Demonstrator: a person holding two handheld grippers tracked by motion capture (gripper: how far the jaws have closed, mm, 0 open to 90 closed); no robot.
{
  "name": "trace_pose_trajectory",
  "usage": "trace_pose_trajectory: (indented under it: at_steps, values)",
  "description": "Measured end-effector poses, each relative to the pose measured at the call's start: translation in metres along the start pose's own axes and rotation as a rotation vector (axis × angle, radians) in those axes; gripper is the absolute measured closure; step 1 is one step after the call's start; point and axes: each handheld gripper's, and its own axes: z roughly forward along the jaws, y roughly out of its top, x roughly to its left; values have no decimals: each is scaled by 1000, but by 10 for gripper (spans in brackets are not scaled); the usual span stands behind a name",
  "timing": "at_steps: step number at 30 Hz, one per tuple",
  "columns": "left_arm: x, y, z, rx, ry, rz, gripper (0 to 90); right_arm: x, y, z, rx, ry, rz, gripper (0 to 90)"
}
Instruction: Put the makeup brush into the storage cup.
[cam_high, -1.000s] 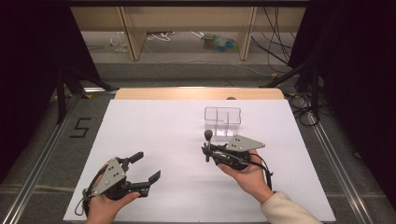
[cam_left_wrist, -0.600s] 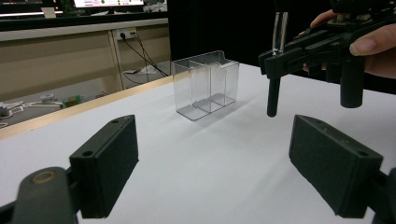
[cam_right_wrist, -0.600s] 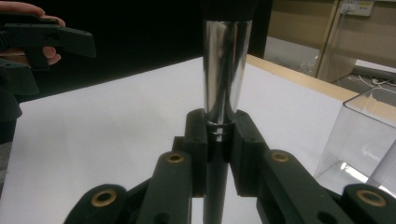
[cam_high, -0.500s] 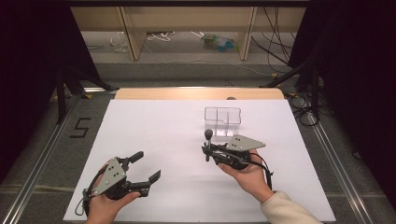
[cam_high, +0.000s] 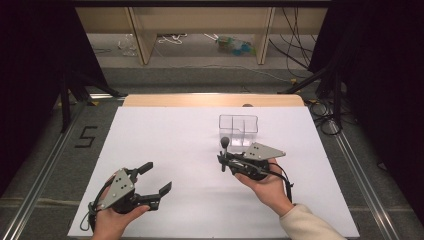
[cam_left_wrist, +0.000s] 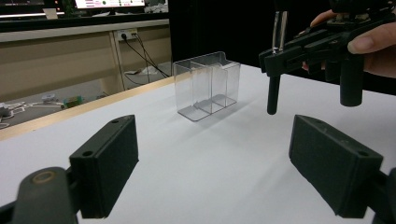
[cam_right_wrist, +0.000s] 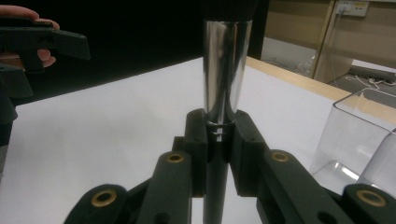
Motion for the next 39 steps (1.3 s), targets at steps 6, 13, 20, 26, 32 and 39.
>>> trace_pose_trajectory:
  at_steps: [6, 13, 20, 26, 32, 39]
  values:
    - [0, 0, 1, -12, -5, -6, 158, 0, 0, -1, 10, -5, 16, 795]
    - [0, 0, 0, -1, -1, -7, 158, -2, 1, -1, 13, -5, 17, 795]
    - [0, 0, 0, 0, 1, -9, 158, -4, 4, -2, 12, -14, 18, 795]
    - [1, 0, 0, -1, 3, -11, 158, -5, 5, -2, 13, -21, 12, 795]
    - [1, 0, 0, 0, 3, -10, 158, -7, 6, -3, 9, -24, 14, 795]
    - [1, 0, 0, -1, 4, -11, 158, -9, 6, -4, 12, -15, 25, 795]
